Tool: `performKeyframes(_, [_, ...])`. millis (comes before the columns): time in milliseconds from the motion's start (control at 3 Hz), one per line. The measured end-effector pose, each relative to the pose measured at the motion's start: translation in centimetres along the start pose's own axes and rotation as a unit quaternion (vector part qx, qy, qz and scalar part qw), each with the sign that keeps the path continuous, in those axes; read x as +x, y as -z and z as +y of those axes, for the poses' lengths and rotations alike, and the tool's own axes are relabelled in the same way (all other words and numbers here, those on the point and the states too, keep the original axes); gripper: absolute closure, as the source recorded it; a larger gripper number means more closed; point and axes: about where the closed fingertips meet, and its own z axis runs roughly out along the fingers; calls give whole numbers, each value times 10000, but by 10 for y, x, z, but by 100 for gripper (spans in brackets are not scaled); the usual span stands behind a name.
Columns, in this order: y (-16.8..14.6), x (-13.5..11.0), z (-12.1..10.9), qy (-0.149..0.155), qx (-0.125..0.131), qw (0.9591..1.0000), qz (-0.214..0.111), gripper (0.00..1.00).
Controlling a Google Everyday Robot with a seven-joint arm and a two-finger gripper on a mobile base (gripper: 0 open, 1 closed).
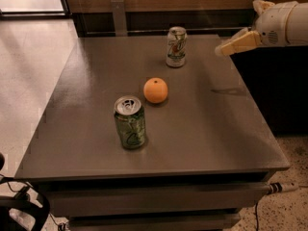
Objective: Knock 7up can over
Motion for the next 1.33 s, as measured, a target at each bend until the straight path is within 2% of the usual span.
performKeyframes(333, [-1,-1,-1,-20,-5,10000,-36,0])
performKeyframes(667, [-14,0,1,-66,-135,9999,-70,0])
performKeyframes(1333, [-67,5,4,-552,-417,9958,-597,0])
